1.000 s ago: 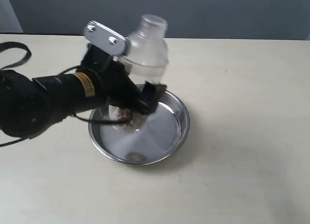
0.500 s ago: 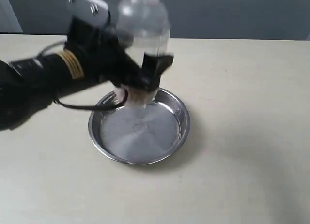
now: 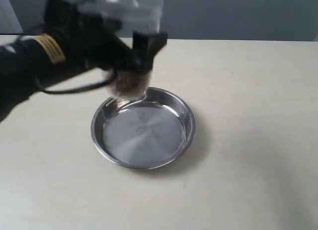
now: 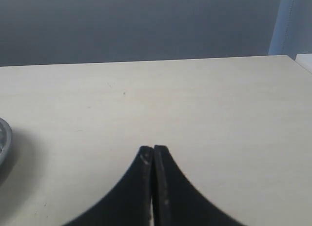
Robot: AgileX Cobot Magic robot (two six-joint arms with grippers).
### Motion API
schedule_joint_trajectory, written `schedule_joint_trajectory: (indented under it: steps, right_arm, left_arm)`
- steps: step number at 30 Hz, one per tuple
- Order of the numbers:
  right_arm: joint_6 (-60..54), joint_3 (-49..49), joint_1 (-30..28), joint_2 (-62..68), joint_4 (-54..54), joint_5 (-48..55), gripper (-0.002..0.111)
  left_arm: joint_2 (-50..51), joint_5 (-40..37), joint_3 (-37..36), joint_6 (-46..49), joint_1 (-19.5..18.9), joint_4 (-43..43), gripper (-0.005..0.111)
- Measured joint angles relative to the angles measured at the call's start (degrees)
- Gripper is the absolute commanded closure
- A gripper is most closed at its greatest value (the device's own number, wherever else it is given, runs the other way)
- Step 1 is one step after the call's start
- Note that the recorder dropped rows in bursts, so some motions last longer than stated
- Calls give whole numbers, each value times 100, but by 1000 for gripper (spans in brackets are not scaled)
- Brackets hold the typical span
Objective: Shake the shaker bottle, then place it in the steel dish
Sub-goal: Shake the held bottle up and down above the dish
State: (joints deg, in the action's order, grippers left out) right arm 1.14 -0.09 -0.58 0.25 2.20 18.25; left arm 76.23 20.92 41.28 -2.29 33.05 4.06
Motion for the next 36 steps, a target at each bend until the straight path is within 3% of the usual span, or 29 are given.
schedule_joint_trajectory:
  steps: [4,7,9,13,16,19,22,26,29,32,34,36]
  right_arm:
    - [0,0,0,0,0,0,109]
    - [0,0,0,0,0,0,109]
    - [0,0,0,0,0,0,109]
    - [0,0,0,0,0,0,109]
    - [0,0,0,0,0,0,109]
    - [0,0,0,0,0,0,109]
    - [0,0,0,0,0,0,109]
    - [0,0,0,0,0,0,109]
    - [0,0,0,0,0,0,109]
    - [0,0,0,0,0,0,109]
    - [0,0,0,0,0,0,109]
    - [0,0,0,0,0,0,109]
  left_arm:
    - [396,356,-338,0,-38,123,106]
    - [802,-510,-538,-24,-38,159,106]
    - [418,-794,-415,-36,-16,91,106]
    - [-386,-83,-21,32,-16,14,106]
    - [-49,472,-282,71,-27,167,106]
    - [684,-99,-592,-237,-27,388,106]
    - [307,-602,-404,-413,65,-130,106]
    - [-275,111,3,-439,113,-406,106]
    - [199,447,-267,-429,113,-371,106]
    - [887,-52,-558,-526,117,-276,106]
    - [711,-339,-535,-653,167,-406,106]
    - [216,-138,-346,-706,228,-676,106]
